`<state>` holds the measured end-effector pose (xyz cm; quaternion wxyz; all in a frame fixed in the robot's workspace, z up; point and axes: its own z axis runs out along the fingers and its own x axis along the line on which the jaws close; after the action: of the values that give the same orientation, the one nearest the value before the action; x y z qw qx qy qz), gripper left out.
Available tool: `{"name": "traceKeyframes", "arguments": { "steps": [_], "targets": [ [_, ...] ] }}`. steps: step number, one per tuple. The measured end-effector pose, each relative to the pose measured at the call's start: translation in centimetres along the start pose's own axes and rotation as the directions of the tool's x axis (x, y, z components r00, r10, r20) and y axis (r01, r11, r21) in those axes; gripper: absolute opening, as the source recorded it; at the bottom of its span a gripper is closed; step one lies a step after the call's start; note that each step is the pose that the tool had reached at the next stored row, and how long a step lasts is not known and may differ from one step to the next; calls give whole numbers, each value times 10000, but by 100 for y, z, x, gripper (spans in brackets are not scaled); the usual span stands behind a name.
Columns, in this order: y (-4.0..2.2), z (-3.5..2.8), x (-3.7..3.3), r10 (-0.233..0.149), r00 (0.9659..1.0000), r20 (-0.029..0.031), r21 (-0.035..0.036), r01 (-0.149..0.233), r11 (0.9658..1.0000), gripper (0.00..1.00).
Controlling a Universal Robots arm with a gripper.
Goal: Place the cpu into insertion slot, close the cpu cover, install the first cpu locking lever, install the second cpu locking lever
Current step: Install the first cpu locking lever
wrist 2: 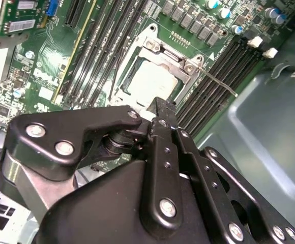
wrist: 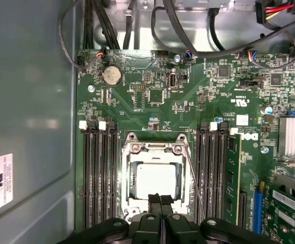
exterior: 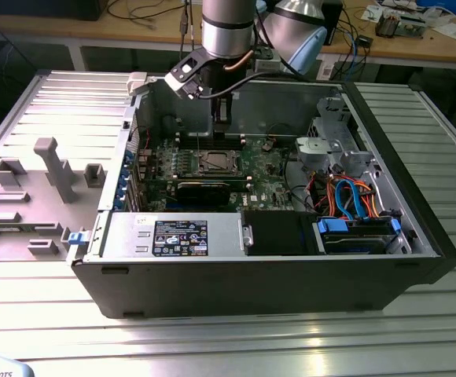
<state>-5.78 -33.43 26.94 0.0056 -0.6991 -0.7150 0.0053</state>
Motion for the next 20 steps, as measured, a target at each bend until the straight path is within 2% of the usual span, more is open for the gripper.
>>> {"name": "traceKeyframes", "arguments": {
  "steps": [3,11,20],
  "targets": [
    [-1,-52,0,0,10000,0,0,0,10000,11],
    [-1,-58,0,-15,10000,1,0,15,10000,11],
    [-1,-58,0,-609,9981,11,1,609,9981,11]
  ]
}}
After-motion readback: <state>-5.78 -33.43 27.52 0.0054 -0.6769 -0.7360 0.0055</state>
